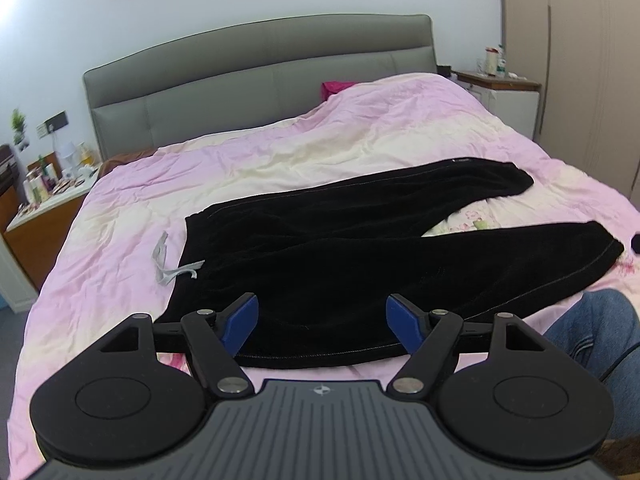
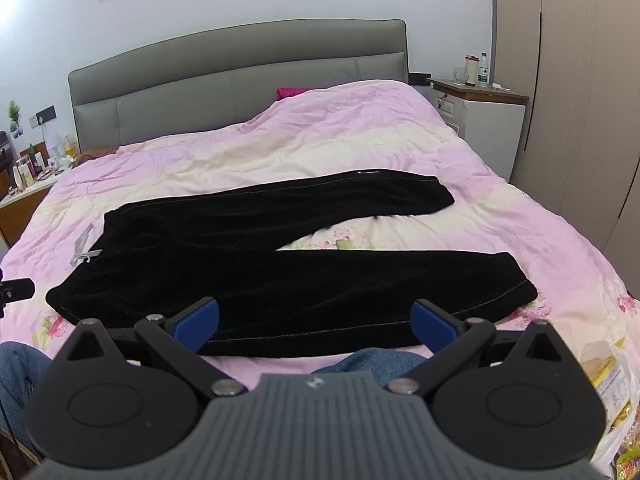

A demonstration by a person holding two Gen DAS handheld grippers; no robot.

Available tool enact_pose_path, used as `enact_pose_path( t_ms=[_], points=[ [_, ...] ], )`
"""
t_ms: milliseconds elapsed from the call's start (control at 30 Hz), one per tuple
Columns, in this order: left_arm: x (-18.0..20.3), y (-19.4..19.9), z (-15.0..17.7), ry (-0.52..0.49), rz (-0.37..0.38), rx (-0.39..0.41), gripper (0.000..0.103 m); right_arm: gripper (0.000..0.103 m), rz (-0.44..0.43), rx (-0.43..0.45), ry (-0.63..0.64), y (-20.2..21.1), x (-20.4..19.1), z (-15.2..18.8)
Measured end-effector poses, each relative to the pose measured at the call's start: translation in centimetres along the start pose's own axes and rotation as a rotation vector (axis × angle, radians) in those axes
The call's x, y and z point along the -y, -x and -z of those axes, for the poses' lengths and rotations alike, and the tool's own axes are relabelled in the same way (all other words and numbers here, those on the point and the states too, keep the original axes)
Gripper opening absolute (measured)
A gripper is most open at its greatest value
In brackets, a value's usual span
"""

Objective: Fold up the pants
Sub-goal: 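Grasp the waistband with the left tool while the right tool grasps a leg hem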

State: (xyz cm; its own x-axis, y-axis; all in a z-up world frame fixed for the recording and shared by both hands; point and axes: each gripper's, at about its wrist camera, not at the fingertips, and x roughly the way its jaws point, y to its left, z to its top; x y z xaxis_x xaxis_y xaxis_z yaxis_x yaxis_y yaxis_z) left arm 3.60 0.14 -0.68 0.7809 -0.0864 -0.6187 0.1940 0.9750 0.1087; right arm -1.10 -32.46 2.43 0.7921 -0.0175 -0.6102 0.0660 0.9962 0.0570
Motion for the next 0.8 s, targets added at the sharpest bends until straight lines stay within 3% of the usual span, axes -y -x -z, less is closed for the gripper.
enact_pose_path(
  t_ms=[233, 300, 433, 600, 800],
  points=[
    [-2.5, -3.9, -1.0, -0.152, 0.052, -0.055, 0.079, 0.097, -0.062, -0.002, 0.010, -3.8, 4.3, -2.2],
    [-3.2, -5.3, -1.0, -0.221, 0.050, -0.071, 0.079, 0.086, -0.060, -0.009, 0.038, -5.3, 5.6, -2.9],
    [-4.3, -7.7, -0.7, -0.395, 0.040, -0.095, 0.079, 0.074, -0.106, -0.051, 0.064, -8.6, 8.2, -4.3],
    [-6.2, -11.8, -0.1, -0.554, 0.037, -0.217, 0.079, 0.059, -0.161, -0.138, 0.152, -13.3, 11.1, -5.8],
    [-6.2, -16.4, 2.5, -0.765, 0.049, -0.347, 0.079, 0.058, -0.130, -0.319, 0.469, -19.5, 14.4, -5.3]
  ],
)
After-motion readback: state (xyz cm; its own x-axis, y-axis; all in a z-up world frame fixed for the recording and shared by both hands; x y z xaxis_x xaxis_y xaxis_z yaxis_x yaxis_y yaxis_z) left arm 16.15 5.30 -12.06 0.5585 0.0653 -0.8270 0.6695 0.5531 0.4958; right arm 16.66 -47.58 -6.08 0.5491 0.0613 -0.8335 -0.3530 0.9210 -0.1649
